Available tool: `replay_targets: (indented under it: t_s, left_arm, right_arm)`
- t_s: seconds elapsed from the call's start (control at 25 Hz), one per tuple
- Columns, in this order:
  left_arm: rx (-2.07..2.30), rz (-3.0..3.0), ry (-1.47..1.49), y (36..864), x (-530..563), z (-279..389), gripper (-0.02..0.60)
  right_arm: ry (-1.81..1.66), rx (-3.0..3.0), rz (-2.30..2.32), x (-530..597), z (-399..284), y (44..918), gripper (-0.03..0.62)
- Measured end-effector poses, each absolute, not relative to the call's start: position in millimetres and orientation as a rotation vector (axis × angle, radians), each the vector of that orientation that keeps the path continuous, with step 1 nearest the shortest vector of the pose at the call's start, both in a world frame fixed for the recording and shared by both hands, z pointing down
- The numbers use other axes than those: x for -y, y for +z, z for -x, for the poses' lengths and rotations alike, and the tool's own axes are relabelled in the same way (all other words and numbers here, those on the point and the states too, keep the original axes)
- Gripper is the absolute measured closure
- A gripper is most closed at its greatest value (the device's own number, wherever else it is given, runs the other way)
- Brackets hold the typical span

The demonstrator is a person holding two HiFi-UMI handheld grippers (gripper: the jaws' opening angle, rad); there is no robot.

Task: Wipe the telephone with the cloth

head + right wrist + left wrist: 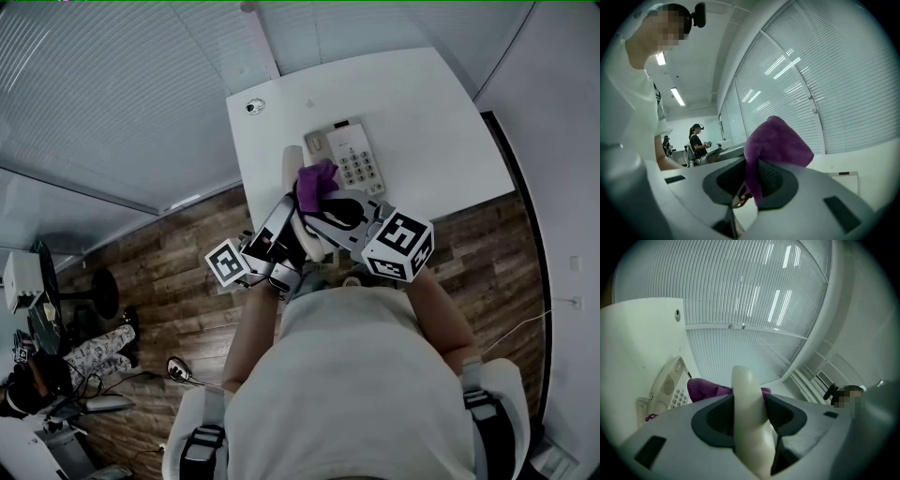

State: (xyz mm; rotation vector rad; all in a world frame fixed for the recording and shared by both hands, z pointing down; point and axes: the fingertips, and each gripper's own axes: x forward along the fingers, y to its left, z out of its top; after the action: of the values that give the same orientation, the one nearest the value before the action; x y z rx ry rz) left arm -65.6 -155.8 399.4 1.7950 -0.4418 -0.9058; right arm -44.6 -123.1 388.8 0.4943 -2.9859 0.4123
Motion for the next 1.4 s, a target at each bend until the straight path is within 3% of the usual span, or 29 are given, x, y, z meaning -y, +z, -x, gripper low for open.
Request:
replay_targets:
  t_s: [1.4]
  left_arm:
    - [0.623,-1.825,-0.903,403.4,199.6,88.8,0.357]
  right_arm:
    - [0.546,2.957,-0.472,99.7,25.1,412.0,0.516]
